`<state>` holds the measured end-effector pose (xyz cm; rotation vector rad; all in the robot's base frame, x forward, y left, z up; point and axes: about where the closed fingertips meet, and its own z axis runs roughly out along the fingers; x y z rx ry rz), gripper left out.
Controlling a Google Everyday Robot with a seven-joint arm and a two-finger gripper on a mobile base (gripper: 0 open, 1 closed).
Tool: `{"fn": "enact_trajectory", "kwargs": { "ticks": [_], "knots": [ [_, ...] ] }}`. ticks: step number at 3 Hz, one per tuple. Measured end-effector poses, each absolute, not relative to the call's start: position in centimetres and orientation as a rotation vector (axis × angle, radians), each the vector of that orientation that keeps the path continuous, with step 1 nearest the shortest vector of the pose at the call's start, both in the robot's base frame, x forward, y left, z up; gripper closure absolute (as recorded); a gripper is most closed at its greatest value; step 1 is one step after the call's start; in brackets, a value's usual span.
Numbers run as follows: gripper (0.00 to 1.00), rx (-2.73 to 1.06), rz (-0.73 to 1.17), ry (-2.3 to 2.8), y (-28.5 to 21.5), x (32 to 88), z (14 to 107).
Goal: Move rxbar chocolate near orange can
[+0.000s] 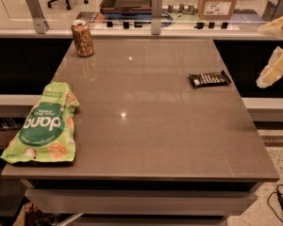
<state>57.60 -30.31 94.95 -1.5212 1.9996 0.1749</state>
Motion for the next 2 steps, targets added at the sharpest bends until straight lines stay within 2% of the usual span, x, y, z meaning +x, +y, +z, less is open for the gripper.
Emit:
{"fn": "enact_trajectory", "kwargs": {
  "ticks": [2],
  "knots": [
    [0.0,-1.513,0.219,1.972,-30.82,59.17,93.4]
  ]
}}
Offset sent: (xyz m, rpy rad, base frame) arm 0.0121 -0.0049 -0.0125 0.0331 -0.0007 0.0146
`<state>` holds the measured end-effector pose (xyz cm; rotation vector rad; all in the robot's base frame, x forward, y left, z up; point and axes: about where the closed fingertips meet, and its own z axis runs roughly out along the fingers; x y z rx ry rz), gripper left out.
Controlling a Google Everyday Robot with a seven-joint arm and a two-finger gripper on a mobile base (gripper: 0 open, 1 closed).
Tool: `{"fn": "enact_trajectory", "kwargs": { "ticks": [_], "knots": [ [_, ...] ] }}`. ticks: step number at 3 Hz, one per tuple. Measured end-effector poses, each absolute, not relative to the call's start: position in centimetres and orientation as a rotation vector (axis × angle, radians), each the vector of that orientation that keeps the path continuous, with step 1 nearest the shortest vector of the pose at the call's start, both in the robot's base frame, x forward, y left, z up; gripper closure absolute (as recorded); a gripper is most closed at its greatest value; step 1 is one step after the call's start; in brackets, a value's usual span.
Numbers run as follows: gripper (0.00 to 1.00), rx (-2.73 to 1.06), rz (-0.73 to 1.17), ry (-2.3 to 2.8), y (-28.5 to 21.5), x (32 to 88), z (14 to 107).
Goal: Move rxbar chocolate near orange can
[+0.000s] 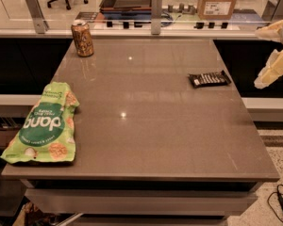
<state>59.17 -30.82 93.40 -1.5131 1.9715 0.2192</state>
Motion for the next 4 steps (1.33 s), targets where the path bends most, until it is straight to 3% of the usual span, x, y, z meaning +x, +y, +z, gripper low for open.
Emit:
{"fn": "enact_trajectory", "kwargs": {
  "ticks": [4],
  "knots": [
    [0.0,-1.431,0.394,1.852,-31.5,65.2,89.9]
  ]
}}
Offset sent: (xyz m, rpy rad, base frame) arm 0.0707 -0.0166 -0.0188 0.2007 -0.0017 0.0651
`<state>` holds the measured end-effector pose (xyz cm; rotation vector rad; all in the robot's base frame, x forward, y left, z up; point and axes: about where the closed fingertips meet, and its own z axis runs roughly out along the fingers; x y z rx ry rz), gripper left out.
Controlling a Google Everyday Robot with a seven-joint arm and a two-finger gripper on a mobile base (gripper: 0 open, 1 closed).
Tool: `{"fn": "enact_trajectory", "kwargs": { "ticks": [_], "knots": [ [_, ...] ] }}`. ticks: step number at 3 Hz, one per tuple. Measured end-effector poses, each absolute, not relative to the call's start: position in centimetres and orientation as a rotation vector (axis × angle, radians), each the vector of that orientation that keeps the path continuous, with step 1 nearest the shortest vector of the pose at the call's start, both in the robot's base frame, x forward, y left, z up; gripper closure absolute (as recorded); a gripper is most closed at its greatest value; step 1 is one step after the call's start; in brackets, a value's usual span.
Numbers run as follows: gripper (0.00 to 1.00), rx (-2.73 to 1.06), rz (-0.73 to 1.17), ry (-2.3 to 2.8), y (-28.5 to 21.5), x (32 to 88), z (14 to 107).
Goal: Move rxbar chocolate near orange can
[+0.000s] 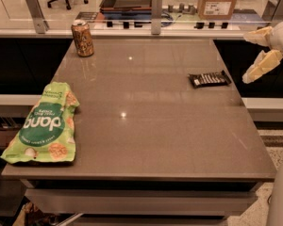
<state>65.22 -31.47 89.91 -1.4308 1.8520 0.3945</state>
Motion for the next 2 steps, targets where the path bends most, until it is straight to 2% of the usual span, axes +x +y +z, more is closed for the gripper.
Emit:
{"fn": "enact_trajectory", "kwargs": {
  "ticks": [2],
  "knots": [
    [0.0,-1.405,0.424,1.893,-32.4,65.5,88.0]
  ]
}}
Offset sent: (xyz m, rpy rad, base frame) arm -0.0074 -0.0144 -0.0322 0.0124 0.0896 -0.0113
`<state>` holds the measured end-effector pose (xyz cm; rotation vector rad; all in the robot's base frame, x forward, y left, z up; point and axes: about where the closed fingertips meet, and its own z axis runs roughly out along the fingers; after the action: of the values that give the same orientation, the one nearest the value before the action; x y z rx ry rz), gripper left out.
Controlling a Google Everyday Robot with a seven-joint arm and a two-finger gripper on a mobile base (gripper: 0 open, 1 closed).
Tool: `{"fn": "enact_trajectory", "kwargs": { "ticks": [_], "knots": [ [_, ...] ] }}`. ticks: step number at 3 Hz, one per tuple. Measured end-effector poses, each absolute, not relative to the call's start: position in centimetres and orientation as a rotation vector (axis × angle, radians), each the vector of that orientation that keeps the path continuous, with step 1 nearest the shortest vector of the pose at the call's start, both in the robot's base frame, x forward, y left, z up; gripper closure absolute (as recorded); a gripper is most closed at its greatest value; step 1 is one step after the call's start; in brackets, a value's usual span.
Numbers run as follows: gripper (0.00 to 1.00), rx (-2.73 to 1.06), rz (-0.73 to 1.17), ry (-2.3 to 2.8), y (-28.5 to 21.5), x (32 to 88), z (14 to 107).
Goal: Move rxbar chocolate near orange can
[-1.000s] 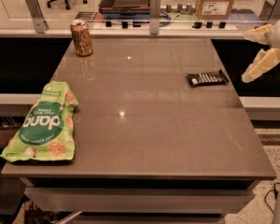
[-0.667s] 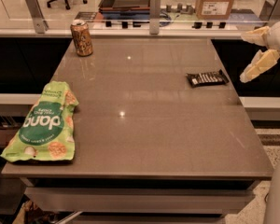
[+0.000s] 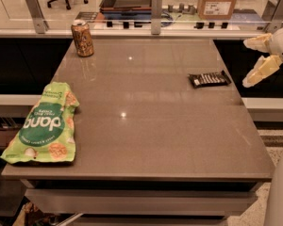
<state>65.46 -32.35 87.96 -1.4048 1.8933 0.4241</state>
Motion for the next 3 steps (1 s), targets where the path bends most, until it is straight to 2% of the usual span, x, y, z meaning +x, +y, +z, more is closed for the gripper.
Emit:
{"fn": "enact_trajectory", "kwargs": {
  "ticks": [3],
  "knots": [
    [0.0,-1.409,0.56,1.843,-29.8,66.1,85.0]
  ]
}}
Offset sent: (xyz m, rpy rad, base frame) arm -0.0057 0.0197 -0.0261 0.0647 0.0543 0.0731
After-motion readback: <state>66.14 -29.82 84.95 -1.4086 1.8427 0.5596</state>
